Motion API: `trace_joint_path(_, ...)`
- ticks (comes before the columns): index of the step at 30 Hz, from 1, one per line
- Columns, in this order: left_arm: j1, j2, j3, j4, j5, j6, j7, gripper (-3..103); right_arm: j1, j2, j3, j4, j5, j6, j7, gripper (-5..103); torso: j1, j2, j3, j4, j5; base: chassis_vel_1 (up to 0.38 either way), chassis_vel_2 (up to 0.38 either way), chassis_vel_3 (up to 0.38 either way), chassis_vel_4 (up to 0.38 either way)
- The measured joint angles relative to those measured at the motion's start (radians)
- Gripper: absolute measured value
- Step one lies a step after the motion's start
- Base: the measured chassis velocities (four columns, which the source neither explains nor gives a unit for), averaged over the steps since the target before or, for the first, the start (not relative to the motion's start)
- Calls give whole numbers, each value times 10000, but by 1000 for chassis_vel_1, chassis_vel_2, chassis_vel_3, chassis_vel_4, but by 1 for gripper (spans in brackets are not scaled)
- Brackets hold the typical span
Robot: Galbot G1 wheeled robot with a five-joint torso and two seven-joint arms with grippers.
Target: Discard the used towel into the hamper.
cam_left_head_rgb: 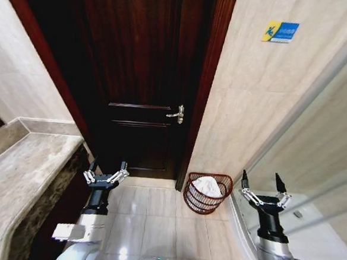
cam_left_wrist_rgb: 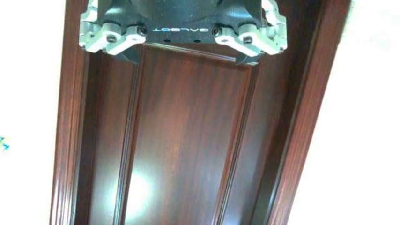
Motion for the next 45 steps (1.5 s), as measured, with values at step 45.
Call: trace_joint_path(45, -1, 0, 0, 0, 0, 0, 0, 100, -268, 22, 35, 50, 37, 630, -665, 100, -2, -1, 0, -1, -1, 105, -102, -104, 102)
